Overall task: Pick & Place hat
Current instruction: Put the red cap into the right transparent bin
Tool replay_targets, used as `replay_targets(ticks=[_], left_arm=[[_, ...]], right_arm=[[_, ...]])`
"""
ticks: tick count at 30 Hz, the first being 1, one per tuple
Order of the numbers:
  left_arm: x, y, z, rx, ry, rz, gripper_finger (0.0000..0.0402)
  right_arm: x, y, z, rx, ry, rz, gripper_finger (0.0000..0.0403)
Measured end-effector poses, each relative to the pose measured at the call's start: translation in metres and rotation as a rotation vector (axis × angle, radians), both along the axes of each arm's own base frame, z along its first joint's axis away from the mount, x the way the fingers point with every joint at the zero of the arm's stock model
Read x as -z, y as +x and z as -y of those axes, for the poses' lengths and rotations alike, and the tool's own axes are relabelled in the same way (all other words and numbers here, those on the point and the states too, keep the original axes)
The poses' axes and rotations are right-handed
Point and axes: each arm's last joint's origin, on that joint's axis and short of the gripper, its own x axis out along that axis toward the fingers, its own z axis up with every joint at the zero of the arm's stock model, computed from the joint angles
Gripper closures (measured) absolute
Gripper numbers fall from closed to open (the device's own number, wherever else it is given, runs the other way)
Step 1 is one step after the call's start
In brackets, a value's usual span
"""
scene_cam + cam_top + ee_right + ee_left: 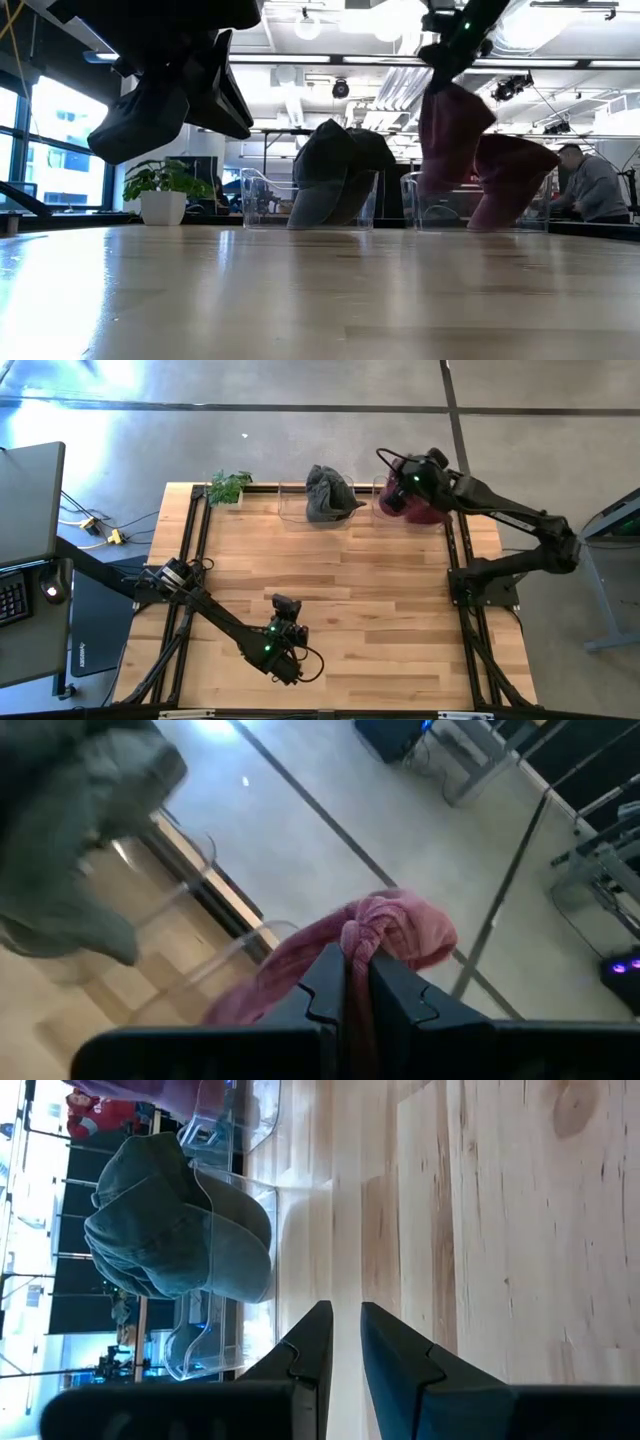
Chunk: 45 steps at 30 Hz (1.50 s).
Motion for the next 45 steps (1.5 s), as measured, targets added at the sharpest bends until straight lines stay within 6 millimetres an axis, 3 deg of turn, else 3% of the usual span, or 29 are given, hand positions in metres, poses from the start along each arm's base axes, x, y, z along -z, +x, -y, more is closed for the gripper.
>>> replay_targets(ticks=[8,16,26,32,41,45], left_arm=[[0.001,0.000,0.000,-0.002,-0.018,-0.011,0.0351],[0.001,0.000,0.000,-0.002,-0.020,-0.008,0.0351],[0.001,0.000,0.001,-0.002,-0.026,-0.009,0.0351],[0.001,0.000,0.001,-0.002,-0.027,-0.009,0.0351],[0.001,0.000,0.001,-0.002,-0.028,-0.008,0.0351],[0.001,0.000,0.001,-0.002,-0.028,-0.008,0.0351]], right_arm=[[0.018,0.004,0.022,0.049,0.036,-0.096,0.0383],[0.025,-0.003,0.019,0.073,0.084,-0.193,0.0382],[0.049,0.007,0.029,0.124,0.166,-0.265,0.0376],[0.062,-0.005,0.034,0.248,0.236,-0.365,0.0362],[0.063,-0.016,0.033,0.366,0.220,-0.433,0.0349],[0.064,-0.017,0.032,0.366,0.237,-0.434,0.0317]])
